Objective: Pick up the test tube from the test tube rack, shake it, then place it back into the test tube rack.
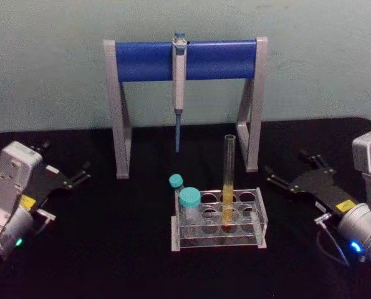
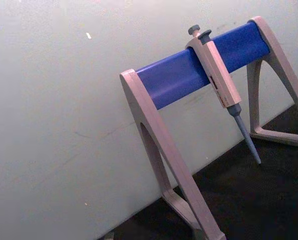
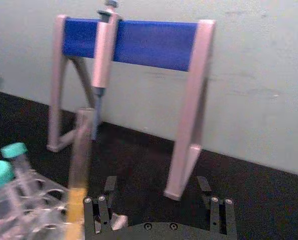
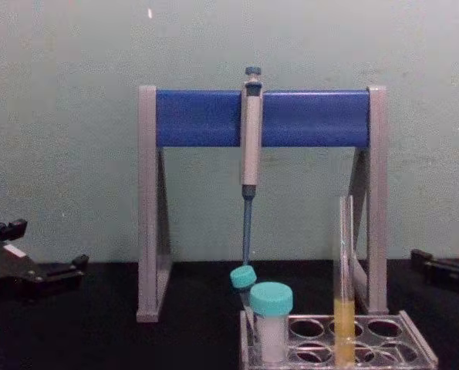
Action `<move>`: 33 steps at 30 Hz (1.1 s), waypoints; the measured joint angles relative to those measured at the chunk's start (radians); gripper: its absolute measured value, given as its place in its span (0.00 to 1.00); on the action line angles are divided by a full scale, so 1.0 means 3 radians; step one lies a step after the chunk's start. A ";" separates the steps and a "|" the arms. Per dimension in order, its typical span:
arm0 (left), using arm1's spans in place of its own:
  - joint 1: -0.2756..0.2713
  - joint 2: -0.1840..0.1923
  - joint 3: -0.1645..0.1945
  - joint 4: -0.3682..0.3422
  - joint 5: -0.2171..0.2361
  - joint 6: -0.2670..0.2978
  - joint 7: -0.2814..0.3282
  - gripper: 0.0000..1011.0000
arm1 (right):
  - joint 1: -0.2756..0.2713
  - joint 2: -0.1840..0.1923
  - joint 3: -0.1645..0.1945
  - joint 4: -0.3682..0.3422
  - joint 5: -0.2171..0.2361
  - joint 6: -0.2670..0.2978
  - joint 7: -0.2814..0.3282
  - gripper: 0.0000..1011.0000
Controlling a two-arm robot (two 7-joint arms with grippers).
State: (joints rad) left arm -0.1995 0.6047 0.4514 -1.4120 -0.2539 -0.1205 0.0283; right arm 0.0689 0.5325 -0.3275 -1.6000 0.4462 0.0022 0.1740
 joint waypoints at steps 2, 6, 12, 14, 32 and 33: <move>0.0000 0.0000 0.0000 0.0000 0.0000 0.0000 0.0000 1.00 | -0.0012 0.0000 0.0001 -0.0031 0.0026 0.0033 0.0061 0.99; 0.0000 0.0000 0.0000 0.0000 0.0000 0.0000 0.0000 1.00 | -0.0025 0.0022 -0.0016 -0.0089 0.0071 0.0109 0.0224 0.99; 0.0000 0.0000 0.0000 0.0000 0.0000 0.0000 0.0000 1.00 | -0.0010 0.0076 -0.0063 -0.0133 0.0101 0.0216 0.0519 0.99; 0.0000 0.0000 0.0000 0.0000 0.0000 0.0000 0.0000 1.00 | 0.0019 0.0086 -0.0081 -0.0122 0.0101 0.0257 0.0612 0.99; 0.0000 0.0000 0.0000 0.0000 0.0000 0.0000 0.0000 1.00 | 0.0463 -0.0135 -0.0241 0.0348 0.0083 0.0431 0.0942 0.99; 0.0000 0.0000 0.0000 0.0000 0.0000 0.0000 0.0000 1.00 | 0.0487 -0.0146 -0.0250 0.0374 0.0079 0.0427 0.0951 0.99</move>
State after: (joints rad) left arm -0.1996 0.6047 0.4514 -1.4120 -0.2539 -0.1205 0.0283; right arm 0.2150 0.4888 -0.4025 -1.4878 0.4699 0.1303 0.4594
